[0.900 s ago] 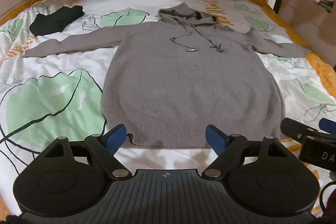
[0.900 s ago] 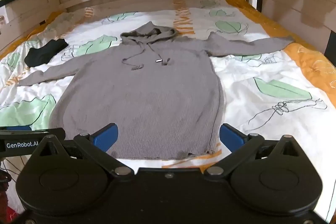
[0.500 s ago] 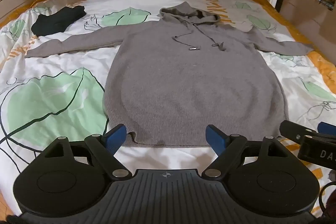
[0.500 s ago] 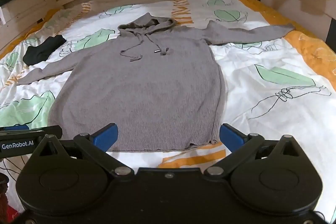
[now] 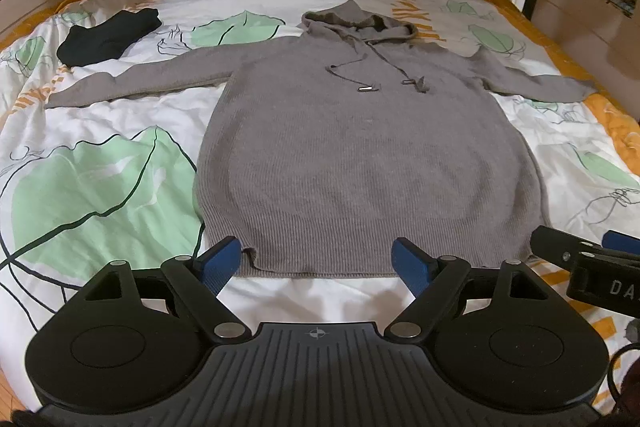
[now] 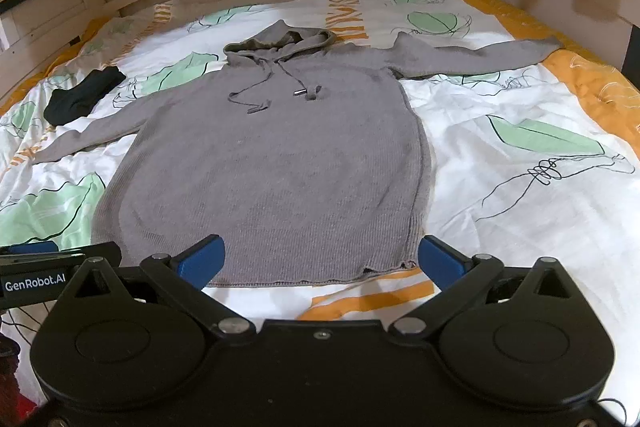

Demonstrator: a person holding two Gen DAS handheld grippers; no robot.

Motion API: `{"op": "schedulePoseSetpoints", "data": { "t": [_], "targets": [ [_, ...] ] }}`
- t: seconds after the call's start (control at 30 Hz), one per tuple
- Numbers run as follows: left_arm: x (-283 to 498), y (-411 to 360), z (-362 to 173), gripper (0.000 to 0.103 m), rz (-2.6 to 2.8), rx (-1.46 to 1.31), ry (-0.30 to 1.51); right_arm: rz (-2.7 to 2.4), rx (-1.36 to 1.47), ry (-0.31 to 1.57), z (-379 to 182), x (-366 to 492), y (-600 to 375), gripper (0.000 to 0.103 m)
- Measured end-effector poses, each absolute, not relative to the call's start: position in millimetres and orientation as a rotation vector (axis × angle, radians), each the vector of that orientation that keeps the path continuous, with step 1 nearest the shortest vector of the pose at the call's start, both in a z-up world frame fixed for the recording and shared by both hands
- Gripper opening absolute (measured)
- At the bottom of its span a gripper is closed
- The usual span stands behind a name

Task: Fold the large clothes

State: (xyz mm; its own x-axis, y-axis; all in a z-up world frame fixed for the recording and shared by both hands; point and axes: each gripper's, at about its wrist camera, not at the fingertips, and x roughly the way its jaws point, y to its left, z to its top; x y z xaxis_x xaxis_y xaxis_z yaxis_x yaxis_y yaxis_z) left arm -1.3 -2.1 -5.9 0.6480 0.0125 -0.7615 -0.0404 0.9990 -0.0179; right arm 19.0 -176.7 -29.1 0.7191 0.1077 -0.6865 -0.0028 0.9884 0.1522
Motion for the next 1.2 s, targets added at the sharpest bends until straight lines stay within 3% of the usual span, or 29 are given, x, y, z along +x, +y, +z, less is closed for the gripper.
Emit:
{"op": "schedulePoseSetpoints", "data": {
  "t": [1.2],
  "targets": [
    [2.4, -3.5, -9.3, 0.082, 0.031, -0.042, 0.884, 0.075, 0.156, 0.797, -28.1, 26.2, -174.2, 0.102]
  ]
}}
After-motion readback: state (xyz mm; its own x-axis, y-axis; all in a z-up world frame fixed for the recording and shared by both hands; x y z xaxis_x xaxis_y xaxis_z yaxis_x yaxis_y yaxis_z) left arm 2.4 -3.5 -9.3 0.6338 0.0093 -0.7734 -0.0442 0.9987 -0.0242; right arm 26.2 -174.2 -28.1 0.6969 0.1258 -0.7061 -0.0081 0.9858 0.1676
